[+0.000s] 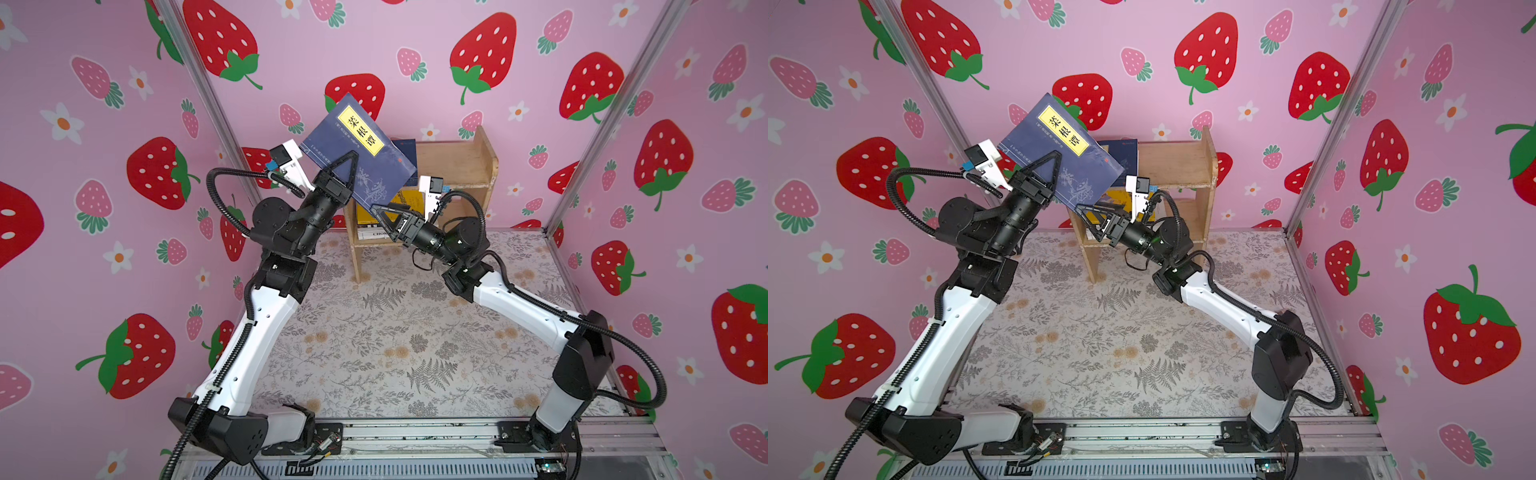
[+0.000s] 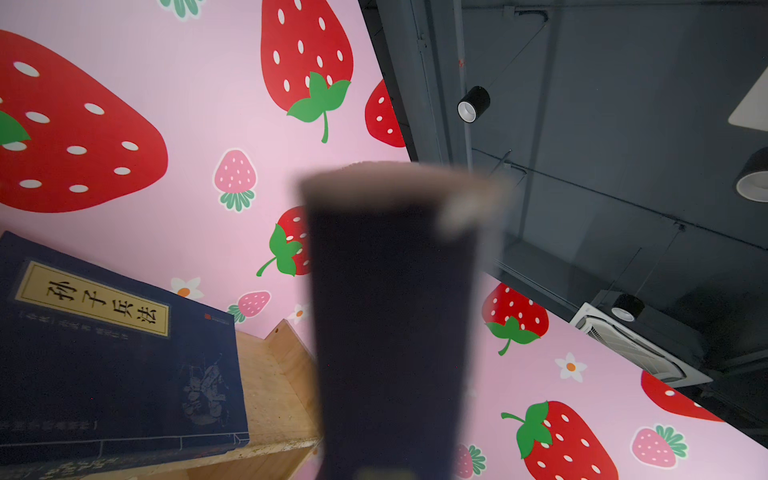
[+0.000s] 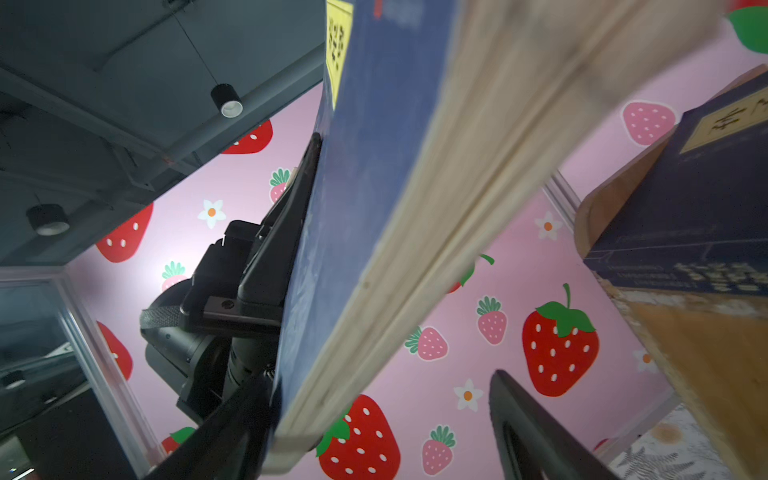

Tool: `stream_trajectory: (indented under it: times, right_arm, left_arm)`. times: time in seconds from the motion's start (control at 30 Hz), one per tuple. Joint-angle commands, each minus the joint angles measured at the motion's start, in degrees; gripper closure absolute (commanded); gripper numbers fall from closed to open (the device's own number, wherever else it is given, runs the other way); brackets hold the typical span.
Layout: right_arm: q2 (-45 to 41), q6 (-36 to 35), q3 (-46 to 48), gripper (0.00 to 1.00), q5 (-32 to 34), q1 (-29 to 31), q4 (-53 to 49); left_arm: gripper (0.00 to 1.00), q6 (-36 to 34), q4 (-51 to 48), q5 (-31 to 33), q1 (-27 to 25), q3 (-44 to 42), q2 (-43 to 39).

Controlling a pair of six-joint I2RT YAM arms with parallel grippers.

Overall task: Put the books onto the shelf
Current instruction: 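Lift the dark blue book with both grippers toward the shelf top, then carry the dark blue book over the top tier's blue book stack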

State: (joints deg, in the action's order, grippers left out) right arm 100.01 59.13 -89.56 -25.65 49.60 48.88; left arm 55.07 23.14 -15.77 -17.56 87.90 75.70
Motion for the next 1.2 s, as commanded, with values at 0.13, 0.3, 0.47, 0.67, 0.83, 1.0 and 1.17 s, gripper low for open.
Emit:
stream_trajectory:
  times: [0.13,0.3,0.47,0.67,0.83,1.0,1.17]
  right_arm:
    - [0.5,5.5,-1.2,0.52,0.9,-0.3,9.2]
    - [0.6,7.3,-0.7,0.81,0.5,-1.1,11.0]
    - [0.4,10.9,-0.3,0.89,-0.5,-3.0,10.9]
    - [-4.2,10.4,1.8,0.92,-5.6,-8.0,6.2]
    - [-11.8,-2.8,0.2,0.92,-10.5,-12.2,-15.9]
    - [-17.8,-3.9,2.0,0.92,-16.1,-16.1,-22.1]
    - [-21.2,-2.7,4.1,0.92,-17.9,-17.8,-23.8]
  left_arm:
    - [1.00,-0.3,6.8,1.9,-1.8,0.0,0.2]
    - [0.96,-0.6,6.5,0.4,-2.3,0.9,1.2]
    - [0.67,-2.0,5.8,-1.0,-2.3,1.3,1.6]
    - [0.18,-14.8,-17.5,-3.4,-1.4,10.3,0.4]
    - [0.08,-22.3,-36.6,-14.4,4.2,20.2,2.2]
    - [0.12,-19.2,-32.0,-33.1,9.7,19.3,3.7]
    - [0.12,-17.0,-25.6,-37.6,9.7,17.3,3.4]
